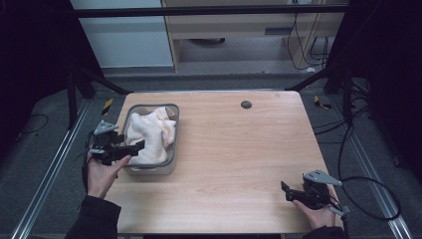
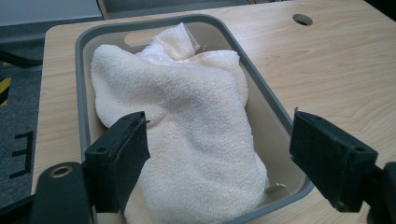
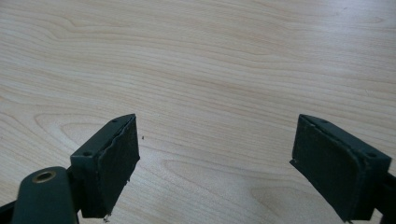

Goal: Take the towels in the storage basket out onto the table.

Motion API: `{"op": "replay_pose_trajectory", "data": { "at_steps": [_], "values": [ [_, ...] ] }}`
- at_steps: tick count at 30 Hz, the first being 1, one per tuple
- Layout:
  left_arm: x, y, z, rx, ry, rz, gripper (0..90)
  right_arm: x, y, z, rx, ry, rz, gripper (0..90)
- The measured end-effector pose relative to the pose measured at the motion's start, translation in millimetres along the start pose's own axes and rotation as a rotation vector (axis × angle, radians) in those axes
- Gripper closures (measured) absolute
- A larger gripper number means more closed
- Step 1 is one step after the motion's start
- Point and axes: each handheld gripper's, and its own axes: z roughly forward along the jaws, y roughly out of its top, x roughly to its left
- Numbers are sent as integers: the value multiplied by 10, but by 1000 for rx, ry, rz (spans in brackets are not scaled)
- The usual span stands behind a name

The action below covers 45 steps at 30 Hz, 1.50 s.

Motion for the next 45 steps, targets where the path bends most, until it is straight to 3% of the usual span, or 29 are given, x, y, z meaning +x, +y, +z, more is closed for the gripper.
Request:
{"op": "replay_pose_trajectory", "data": {
  "at_steps": [7, 23, 45],
  "values": [
    [-6, 107, 125, 60, 10, 22, 180, -4, 0, 4, 3, 4, 0, 144],
    [-96, 279, 438, 141, 28, 60, 156, 0, -2, 6, 14, 16, 15, 139],
    [-126, 256, 797, 260, 74, 83, 80, -5, -8, 33, 33, 27, 11, 121]
  ]
}}
